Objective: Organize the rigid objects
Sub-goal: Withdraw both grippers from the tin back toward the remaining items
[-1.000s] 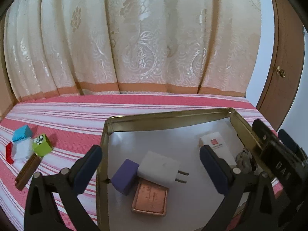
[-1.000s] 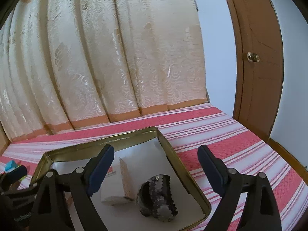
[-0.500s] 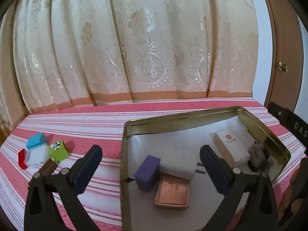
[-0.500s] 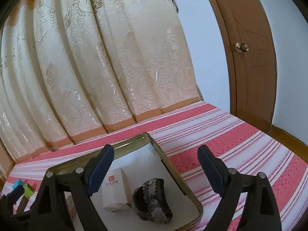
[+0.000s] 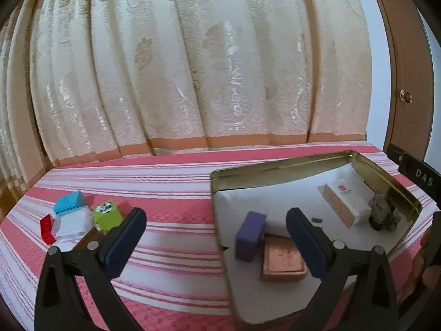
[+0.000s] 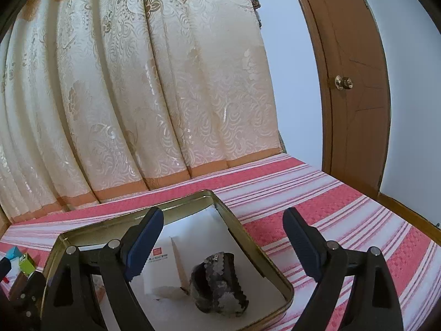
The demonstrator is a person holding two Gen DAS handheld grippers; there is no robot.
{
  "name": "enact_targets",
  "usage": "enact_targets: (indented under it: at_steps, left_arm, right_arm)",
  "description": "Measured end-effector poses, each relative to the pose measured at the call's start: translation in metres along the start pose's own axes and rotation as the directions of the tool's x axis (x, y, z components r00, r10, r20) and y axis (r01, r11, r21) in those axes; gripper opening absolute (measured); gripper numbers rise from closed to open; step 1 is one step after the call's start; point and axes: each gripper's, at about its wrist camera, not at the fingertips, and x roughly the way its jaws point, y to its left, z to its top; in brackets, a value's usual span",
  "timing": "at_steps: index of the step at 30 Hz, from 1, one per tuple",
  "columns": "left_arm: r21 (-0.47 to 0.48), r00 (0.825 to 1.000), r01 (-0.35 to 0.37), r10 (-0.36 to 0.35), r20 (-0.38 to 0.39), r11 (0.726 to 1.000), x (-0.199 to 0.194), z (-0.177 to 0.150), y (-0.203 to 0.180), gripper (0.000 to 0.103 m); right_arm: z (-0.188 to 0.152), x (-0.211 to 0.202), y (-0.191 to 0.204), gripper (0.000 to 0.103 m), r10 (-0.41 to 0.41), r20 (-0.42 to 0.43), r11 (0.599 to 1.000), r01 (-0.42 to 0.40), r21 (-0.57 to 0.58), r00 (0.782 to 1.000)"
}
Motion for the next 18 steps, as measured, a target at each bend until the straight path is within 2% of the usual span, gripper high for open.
enact_targets:
  at_steps: [8,13,18]
  left_arm:
    - [-0.036,1.000,-0.004,0.004,-0.017,0.999,-0.001,-0.005,0.023,0.102]
    - [-0.046,1.000,-0.018,0.018,-0.015,0.999,-0.002,-0.007,0.035,0.102]
    - [-0.056,0.999,-0.034,0.034,-0.015,0.998,-0.002,-0.009,0.049,0.102]
  right_arm:
    - [-0.008,-0.013,0.010,0.090,0.020,-0.011,0.998,-0.019,0.062,1.000]
    - [-0.013,-0.021,0.030,0.090,0.001,0.015,1.000,-0.001,-0.019,1.000]
    - [-0.016,-0.034,0.039,0.090,-0.009,0.052,0.999,0.011,-0.035,0.999]
